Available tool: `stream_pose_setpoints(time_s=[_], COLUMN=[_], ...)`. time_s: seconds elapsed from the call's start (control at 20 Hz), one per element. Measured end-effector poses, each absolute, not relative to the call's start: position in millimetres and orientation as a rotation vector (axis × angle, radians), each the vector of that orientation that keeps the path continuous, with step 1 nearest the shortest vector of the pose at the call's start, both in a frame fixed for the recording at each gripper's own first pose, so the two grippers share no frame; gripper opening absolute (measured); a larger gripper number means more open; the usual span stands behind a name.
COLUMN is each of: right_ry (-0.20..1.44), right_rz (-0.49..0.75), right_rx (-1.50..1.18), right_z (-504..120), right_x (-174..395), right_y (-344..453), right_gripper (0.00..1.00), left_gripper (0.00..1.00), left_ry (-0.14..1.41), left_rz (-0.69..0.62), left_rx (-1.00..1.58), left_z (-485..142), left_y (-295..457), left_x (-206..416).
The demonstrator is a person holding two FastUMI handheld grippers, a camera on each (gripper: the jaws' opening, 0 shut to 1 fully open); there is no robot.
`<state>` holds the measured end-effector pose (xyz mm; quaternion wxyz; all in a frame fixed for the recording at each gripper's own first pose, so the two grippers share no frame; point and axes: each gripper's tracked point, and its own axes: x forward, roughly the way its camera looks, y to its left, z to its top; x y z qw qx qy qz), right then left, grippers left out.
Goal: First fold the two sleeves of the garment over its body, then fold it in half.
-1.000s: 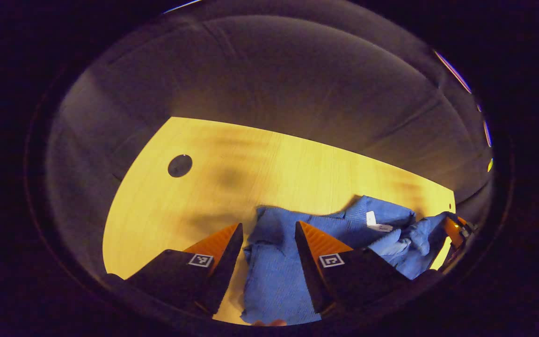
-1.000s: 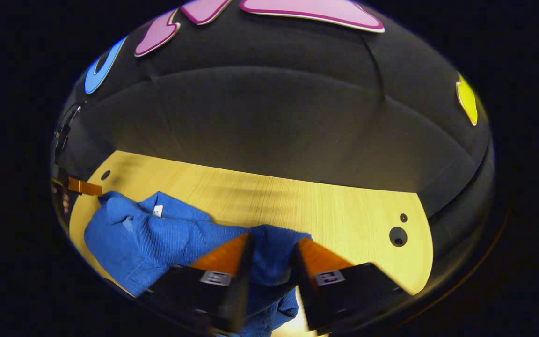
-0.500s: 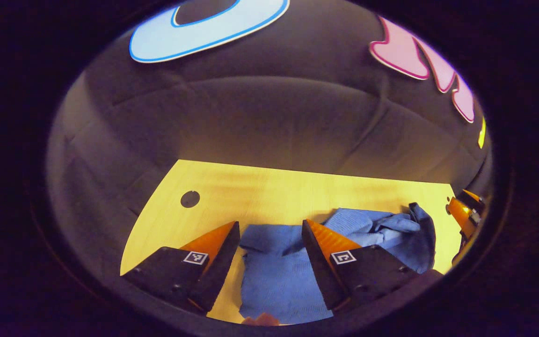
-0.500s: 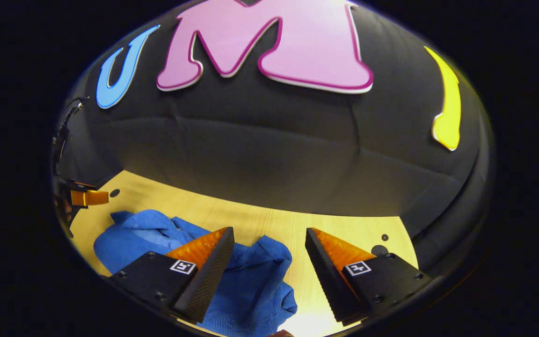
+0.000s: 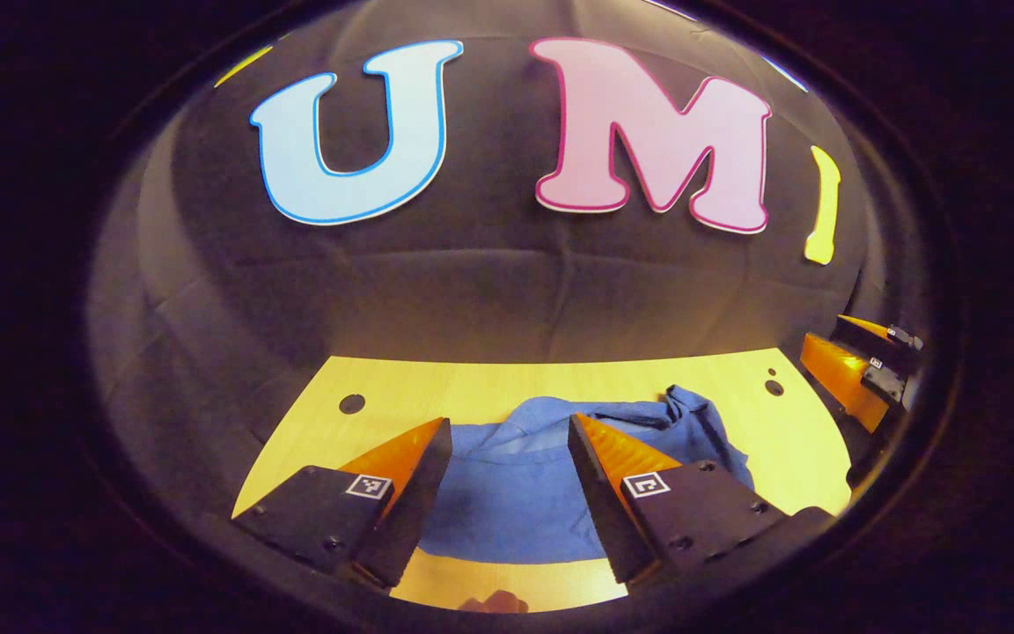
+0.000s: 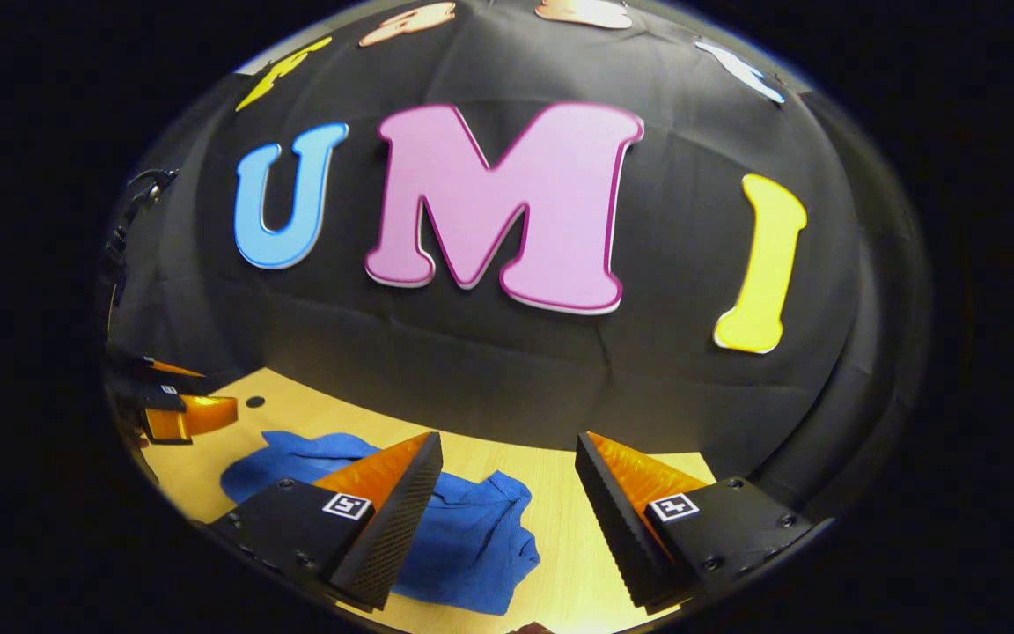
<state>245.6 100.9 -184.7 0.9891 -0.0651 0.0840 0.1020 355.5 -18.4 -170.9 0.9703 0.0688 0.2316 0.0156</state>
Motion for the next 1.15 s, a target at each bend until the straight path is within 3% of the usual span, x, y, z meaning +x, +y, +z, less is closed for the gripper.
stream_pose_setpoints(time_s=[0.7,1.0,1.05,1.15], right_ry=[0.004,-0.032,-0.041,-0.058], right_rz=[0.249,0.205,0.206,0.200], right_rx=[-0.100,-0.036,-0.030,-0.029], right_z=[-84.8,-49.4,-44.2,-40.5], right_x=[-34.2,-90.2,-97.4,-109.5], right_y=[133.1,115.2,114.0,106.9], right_gripper=[0.96,0.96,1.00,0.96], left_gripper=[0.78,0.75,0.76,0.76], left_ry=[0.186,0.085,0.087,0.059], left_rz=[-0.065,-0.112,-0.128,-0.148], left_rx=[0.152,0.159,0.144,0.133], left_z=[-90.0,-84.4,-84.6,-75.6], left_y=[-17.1,-39.1,-46.6,-60.1], left_x=[91.6,1.5,-6.7,-24.1])
